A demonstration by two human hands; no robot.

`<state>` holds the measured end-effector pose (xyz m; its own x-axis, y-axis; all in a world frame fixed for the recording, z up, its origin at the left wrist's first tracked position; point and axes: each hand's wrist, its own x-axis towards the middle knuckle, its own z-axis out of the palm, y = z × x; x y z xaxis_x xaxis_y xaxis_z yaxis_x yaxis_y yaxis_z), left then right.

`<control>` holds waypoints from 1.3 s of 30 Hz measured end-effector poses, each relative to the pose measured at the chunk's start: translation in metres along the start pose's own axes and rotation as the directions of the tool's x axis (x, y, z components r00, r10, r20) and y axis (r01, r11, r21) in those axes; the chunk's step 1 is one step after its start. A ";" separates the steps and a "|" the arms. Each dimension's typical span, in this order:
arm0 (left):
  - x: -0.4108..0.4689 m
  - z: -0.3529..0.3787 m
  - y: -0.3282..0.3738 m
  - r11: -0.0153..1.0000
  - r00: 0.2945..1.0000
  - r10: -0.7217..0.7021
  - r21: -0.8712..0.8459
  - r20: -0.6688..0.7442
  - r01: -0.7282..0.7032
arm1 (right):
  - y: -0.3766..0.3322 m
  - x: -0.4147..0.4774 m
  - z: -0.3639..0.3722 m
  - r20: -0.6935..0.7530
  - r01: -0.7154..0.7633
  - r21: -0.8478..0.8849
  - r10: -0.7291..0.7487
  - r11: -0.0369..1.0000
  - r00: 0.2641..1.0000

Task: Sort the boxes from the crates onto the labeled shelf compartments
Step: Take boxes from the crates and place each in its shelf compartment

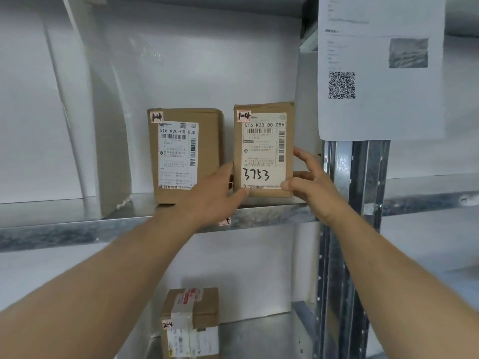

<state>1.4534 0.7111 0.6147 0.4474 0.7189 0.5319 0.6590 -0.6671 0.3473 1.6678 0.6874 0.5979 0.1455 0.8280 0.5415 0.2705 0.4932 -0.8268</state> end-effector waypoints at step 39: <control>-0.100 -0.008 -0.001 0.876 0.955 -0.038 0.451 -0.294 0.173 | -0.020 -0.073 0.079 0.202 0.323 -0.749 -0.266 0.578 0.943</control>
<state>1.4035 0.6382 0.5673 0.2247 0.6542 0.7221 0.9272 -0.3715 0.0481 1.5770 0.6381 0.5635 -0.1270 0.7033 0.6995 0.9165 0.3528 -0.1883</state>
